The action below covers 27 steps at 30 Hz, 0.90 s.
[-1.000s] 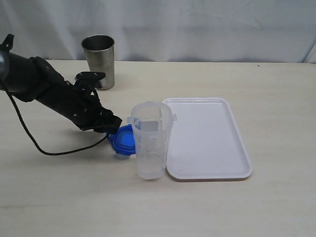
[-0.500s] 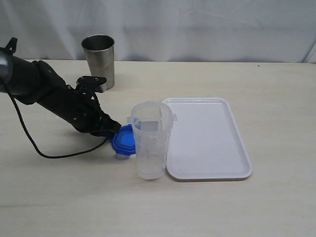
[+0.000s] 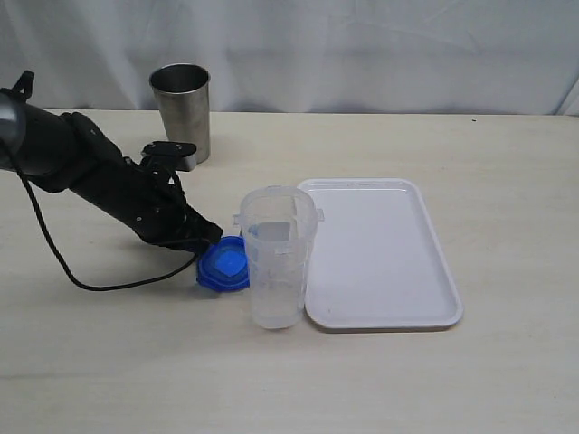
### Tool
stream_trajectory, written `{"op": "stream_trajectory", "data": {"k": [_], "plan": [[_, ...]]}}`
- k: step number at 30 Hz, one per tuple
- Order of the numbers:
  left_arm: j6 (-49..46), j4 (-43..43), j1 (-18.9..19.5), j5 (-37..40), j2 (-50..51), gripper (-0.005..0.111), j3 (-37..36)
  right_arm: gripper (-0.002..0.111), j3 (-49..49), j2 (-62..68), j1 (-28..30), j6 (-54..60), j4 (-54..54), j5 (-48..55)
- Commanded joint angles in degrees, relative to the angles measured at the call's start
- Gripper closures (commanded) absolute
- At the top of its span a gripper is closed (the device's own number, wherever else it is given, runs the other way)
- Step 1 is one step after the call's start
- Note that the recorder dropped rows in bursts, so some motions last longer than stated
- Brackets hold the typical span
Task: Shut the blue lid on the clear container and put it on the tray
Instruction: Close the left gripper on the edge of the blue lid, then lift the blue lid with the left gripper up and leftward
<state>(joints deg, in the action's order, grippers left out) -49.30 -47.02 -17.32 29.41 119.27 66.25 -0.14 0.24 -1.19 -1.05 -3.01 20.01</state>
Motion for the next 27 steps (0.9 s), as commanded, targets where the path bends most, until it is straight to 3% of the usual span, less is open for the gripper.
{"op": "stream_trajectory", "data": {"k": [1,17,24,27], "plan": [[-0.2,1.3,-0.1,0.6,-0.4,0.107,0.1,0.104,0.1,-0.2,0.3,0.3,-0.4,-0.3],[-0.4,6.5,-0.1,0.2,-18.1,0.107,0.1,0.104,0.1,-0.2,0.3,0.3,-0.4,-0.3],[-0.6,16.3,-0.1,-2.7,-25.6,0.107,0.1,0.104,0.1,-0.2,0.3,0.3,-0.4,-0.3],[-3.3,16.4,-0.1,-4.4,-28.8,0.107,0.1,0.104,0.1,-0.2,0.3,0.3,-0.4,-0.3]]}}
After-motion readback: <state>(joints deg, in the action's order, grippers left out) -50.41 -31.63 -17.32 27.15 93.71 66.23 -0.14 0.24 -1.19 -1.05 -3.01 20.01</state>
